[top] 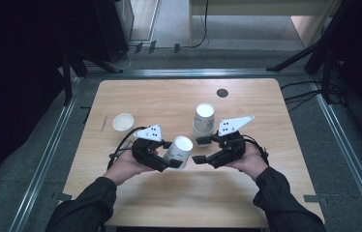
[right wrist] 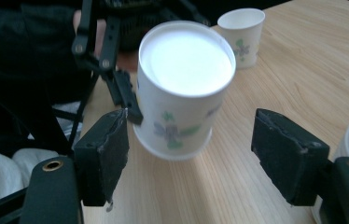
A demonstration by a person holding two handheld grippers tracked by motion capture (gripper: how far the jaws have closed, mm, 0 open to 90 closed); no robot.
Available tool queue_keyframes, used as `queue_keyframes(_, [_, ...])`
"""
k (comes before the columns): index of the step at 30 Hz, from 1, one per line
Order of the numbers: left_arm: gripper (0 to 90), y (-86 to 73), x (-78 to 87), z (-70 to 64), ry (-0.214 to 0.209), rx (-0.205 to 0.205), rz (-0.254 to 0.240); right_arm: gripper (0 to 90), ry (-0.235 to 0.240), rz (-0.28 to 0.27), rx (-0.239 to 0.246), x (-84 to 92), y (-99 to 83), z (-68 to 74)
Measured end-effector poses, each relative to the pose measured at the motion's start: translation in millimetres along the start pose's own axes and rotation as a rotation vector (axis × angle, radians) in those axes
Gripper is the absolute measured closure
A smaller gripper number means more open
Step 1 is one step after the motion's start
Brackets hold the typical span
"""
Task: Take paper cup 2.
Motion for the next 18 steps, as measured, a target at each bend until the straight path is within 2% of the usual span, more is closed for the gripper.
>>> queue_keyframes(6, [29.5,7.6,6.5,3.1,0.015,-0.047,0.093,27.9,-0.019,0.024,0.007,5.3,-7.6,-1.1])
queue_keyframes(12, [29.5,14.8,10.3,4.4,0.032,-0.119,0.217,29.0,-0.021,0.024,0.022,4.8,-9.8,1.3])
queue_keyframes(16, [29.5,16.4,11.1,5.5,0.041,-0.152,0.284,28.9,-0.036,0.034,0.044,1.5,-11.2,2.1])
queue_keyframes(18, [29.4,16.5,10.9,6.1,0.045,-0.155,0.31,28.7,-0.042,0.032,0.052,-0.3,-11.7,1.8])
Point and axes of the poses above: each handheld gripper's, and its own axes: x roughly backward along the jaws, y roughly out of its top, z roughly to its left, the point moved 6 cm from there along -x, roughly forward along the jaws, and after that the axes turned 5 degrees about -z, right-handed, at the moved point
